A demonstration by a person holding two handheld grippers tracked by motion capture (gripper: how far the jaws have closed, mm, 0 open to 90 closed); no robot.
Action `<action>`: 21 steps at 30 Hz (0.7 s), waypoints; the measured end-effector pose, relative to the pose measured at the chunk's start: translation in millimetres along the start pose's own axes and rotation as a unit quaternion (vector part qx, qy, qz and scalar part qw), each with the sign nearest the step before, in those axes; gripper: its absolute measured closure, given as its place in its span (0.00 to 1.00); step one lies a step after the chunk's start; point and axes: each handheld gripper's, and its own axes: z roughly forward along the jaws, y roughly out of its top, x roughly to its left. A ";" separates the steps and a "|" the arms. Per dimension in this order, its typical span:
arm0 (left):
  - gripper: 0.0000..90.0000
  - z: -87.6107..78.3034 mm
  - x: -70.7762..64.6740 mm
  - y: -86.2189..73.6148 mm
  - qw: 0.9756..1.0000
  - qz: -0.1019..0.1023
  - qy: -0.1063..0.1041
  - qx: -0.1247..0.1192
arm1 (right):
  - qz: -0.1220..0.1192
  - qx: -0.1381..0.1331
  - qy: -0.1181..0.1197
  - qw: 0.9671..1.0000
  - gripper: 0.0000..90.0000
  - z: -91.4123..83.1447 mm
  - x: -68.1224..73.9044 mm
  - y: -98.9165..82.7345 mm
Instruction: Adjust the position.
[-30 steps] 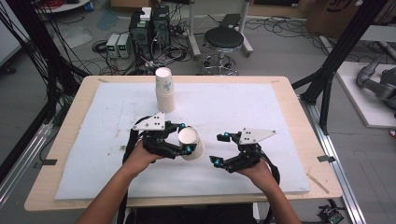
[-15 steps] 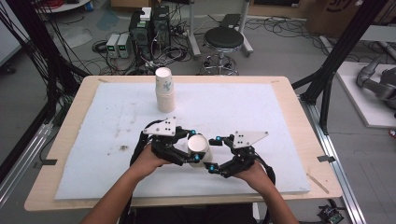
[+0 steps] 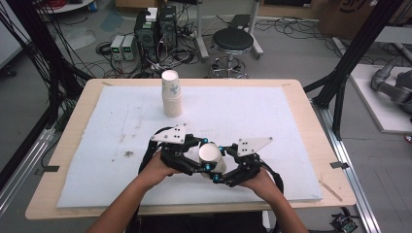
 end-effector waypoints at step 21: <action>0.18 -14.9 -3.1 7.2 0.999 0.011 0.039 0.036 | -0.032 0.051 -0.009 0.998 0.40 -5.3 0.3 7.3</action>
